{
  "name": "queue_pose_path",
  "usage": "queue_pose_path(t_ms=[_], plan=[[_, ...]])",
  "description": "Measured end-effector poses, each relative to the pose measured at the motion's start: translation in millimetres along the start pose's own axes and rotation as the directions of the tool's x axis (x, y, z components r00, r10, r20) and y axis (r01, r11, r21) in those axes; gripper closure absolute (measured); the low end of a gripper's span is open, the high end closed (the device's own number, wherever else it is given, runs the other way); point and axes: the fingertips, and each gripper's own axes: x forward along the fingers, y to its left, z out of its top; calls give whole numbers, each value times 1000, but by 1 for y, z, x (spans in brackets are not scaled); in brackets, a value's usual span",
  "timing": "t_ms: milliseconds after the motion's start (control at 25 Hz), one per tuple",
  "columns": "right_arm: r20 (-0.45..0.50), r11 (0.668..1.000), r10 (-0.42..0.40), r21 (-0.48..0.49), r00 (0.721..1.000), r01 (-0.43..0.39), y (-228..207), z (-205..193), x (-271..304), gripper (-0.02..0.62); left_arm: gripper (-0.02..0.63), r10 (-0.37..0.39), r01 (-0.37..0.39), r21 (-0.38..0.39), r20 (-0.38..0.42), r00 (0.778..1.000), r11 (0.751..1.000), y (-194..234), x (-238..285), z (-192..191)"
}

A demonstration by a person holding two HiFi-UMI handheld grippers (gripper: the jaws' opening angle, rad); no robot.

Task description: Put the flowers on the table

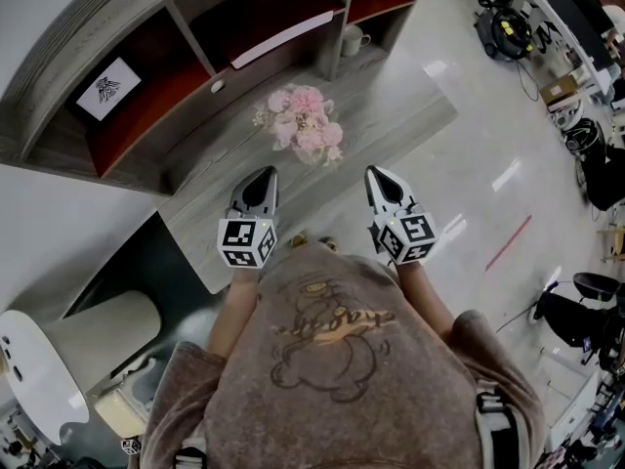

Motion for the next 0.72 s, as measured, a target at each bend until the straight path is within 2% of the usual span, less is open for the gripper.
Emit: queue_pose_path(t_ms=[720], plan=[[1, 1000, 5, -1, 1000, -5, 2, 2, -1, 597, 588, -2, 2, -15, 7, 1000, 1000, -2, -1, 1]])
